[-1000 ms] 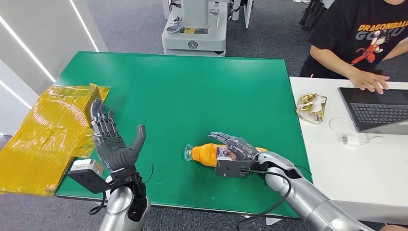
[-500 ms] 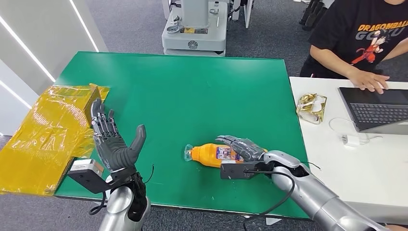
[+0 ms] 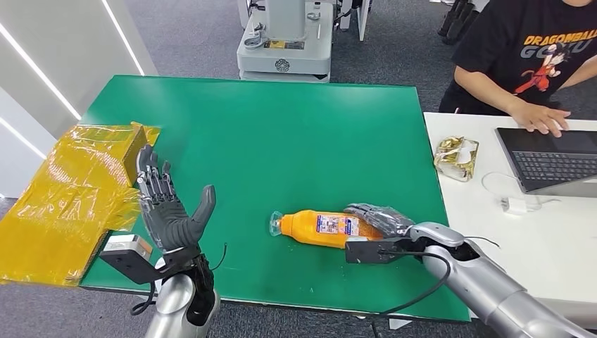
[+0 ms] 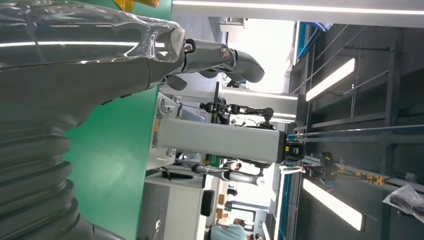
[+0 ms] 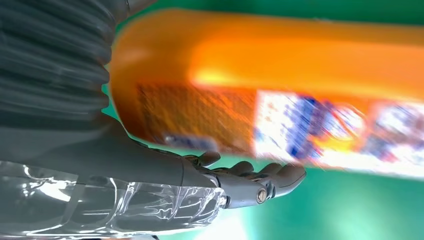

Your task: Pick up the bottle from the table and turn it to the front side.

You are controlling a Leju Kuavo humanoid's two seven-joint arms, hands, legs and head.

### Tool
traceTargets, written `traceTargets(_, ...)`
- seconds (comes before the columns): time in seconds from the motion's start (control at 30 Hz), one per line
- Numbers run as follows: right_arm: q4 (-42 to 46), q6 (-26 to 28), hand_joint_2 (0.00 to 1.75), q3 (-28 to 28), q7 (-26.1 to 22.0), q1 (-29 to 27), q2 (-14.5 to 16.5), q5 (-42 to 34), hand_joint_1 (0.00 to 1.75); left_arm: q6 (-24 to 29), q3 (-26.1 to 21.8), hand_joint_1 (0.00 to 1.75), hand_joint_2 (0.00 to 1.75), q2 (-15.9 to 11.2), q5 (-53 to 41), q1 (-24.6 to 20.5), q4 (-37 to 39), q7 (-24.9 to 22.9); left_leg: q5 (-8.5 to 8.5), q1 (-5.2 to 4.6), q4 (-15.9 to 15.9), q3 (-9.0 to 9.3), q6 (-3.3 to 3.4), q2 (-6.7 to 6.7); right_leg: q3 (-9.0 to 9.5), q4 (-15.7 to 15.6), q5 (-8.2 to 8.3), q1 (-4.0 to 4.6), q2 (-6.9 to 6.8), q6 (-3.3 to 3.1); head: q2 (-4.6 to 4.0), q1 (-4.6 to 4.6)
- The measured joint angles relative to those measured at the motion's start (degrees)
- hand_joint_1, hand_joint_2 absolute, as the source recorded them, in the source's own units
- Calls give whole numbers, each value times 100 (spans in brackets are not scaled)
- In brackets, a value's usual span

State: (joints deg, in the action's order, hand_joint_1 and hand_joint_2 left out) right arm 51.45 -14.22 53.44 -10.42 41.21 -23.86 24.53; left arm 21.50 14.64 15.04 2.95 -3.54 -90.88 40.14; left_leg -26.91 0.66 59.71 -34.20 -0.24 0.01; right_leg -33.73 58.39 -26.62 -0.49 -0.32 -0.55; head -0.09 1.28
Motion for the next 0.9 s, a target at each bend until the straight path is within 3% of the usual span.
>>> traceTargets(0.3,71,-102,175,4,72,-104,-201,-3,3,-24,-2,0,175,0,10,16,0,0,0,2,-1,3,0,2,0,1,0,2,2,0,0,1)
traceTargets(0.33,67,-95,175,4,51,-113,-207,-2,19,-24,-2,0,175,0,10,16,0,0,0,2,-1,3,0,3,0,2,0,2,3,0,0,1)
traceTargets(0.43,32,-20,175,4,-50,-138,-215,17,124,-22,-2,0,175,0,10,16,0,0,0,2,-1,4,0,3,1,2,0,2,3,0,0,1)
traceTargets(0.47,10,20,175,4,-95,-144,-214,37,147,-18,-2,0,175,0,10,16,0,0,0,2,-1,3,0,3,1,2,0,2,3,0,0,1)
traceTargets(0.53,-40,110,175,4,-184,-154,-208,95,155,-4,-2,0,175,0,11,16,0,1,0,1,-1,3,0,3,1,1,0,2,3,0,0,1)
traceTargets(0.9,-244,265,175,-4,-347,-133,-71,237,160,18,-2,0,175,0,-4,16,0,0,1,2,-2,5,-1,3,3,3,1,2,3,-1,0,1)
